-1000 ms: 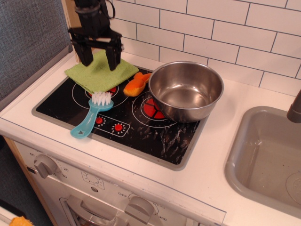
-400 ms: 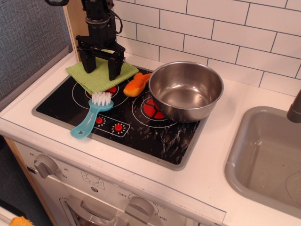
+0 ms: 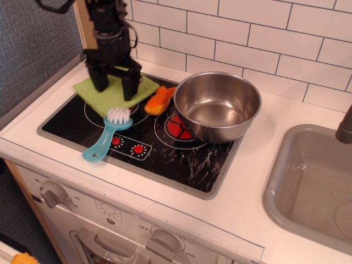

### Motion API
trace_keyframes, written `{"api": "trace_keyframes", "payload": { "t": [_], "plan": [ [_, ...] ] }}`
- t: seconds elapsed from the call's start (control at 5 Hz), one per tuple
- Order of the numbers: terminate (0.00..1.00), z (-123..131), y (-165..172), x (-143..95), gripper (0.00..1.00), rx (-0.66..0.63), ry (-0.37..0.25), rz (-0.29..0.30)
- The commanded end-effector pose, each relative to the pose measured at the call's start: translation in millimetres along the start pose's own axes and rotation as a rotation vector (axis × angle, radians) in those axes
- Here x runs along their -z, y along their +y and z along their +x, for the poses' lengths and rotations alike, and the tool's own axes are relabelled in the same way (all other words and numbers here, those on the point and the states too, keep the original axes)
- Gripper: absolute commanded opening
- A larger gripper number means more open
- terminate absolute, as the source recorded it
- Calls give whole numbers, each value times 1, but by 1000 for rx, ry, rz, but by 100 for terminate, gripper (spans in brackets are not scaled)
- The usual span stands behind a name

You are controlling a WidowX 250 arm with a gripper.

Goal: Move the green towel so its to the left of the brush.

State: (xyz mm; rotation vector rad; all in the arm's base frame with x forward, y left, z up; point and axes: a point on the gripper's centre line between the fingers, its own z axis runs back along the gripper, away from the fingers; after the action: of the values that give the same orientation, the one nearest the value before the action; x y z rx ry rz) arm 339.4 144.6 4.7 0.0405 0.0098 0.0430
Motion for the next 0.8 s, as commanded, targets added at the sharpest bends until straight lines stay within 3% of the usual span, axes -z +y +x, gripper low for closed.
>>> {"api": "trace_keyframes", "payload": {
  "t": [0.0,0.2,0.4,0.6],
  "plan": [
    [0,-58,35,-2,100,-166,24,0],
    [0,-74,41,1,100,-225,68,26],
    [0,-79,36,0,100,-213,69,28],
    [0,-71,29,-11,100,-176,24,34]
  ]
}}
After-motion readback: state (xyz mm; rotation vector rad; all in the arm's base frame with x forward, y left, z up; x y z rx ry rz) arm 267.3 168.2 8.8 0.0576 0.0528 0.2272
